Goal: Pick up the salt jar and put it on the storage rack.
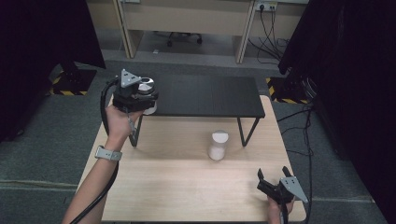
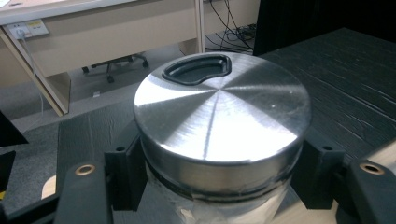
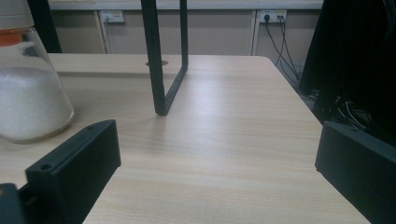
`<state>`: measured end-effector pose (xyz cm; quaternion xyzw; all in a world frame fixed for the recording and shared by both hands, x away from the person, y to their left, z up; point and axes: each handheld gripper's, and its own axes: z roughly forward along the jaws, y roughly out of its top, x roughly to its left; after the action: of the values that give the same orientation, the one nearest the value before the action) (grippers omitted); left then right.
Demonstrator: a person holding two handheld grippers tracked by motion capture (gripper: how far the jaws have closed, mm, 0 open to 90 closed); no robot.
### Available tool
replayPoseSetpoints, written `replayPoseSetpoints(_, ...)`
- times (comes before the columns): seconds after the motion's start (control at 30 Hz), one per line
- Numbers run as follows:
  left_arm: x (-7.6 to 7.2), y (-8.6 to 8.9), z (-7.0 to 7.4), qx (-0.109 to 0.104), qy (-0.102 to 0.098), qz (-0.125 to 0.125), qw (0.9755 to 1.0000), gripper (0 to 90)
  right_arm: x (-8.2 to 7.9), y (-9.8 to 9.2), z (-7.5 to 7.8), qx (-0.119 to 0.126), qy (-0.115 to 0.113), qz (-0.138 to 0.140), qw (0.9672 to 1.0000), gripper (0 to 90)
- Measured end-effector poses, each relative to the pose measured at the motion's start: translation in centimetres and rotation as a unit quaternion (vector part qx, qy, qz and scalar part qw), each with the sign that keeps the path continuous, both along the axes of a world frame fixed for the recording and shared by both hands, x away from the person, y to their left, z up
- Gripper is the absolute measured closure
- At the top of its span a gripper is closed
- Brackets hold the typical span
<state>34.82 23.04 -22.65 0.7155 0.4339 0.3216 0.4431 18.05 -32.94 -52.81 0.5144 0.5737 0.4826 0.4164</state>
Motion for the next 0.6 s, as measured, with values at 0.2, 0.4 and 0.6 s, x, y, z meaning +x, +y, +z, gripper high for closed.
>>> replayPoseSetpoints(0.2, 1.5, -0.2, 0.1, 0.002, 0.002, -0.002, 1.0, 31.4, 0.1, 0.2, 0.2, -0.008, 0.005, -0.003, 1.0, 0.3)
replayPoseSetpoints(0.4, 2.7, -0.2, 0.2, 0.001, 0.003, -0.003, 1.0, 31.5, 0.1, 0.3, 0.2, -0.005, 0.005, -0.007, 1.0, 0.3)
replayPoseSetpoints(0.6, 3.8, -0.5, 0.1, 0.001, 0.002, -0.004, 1.0, 31.6, 0.1, 0.3, 0.2, -0.004, 0.006, -0.008, 0.9999, 0.3)
